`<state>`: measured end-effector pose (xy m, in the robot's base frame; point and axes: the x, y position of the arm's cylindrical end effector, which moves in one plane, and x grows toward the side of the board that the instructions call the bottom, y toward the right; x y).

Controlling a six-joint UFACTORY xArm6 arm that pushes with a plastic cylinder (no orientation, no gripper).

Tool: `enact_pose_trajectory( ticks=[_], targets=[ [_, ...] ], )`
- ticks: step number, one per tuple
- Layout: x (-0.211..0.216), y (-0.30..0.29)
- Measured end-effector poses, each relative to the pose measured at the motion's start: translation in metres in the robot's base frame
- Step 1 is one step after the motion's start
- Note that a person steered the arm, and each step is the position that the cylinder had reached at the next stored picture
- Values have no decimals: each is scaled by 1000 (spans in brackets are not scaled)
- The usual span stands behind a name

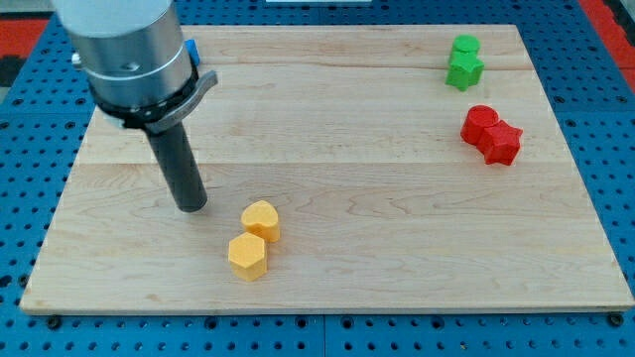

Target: Push the yellow heart into the yellow hexagon

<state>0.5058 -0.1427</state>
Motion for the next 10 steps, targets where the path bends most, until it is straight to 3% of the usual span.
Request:
enact_pose_trajectory(
  ticks=[2, 6, 7, 10],
  targets=[
    [76, 6],
    [76, 170],
    [82, 166],
    [83, 74]
  ],
)
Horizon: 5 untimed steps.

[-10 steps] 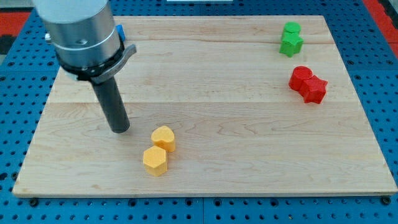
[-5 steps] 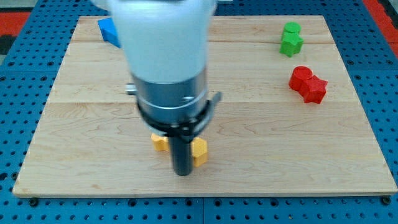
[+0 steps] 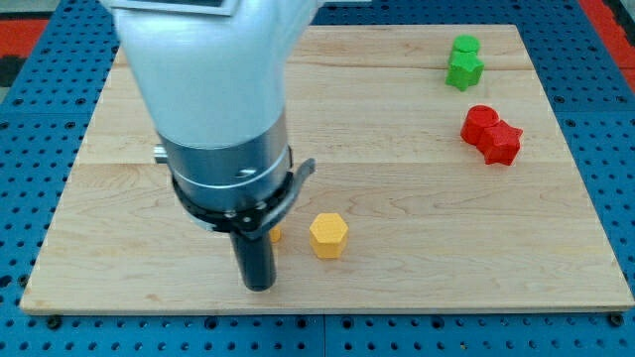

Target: Push the yellow heart into the yellow hexagon

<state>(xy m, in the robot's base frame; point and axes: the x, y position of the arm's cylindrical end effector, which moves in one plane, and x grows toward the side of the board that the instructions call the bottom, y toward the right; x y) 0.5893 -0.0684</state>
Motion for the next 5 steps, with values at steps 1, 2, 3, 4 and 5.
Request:
enact_pose_trajectory(
  ticks=[1, 2, 3, 4, 5],
  targets=[
    [-22, -23],
    [-82, -48],
    [-102, -55],
    [-107, -55],
    [-89, -48]
  ],
)
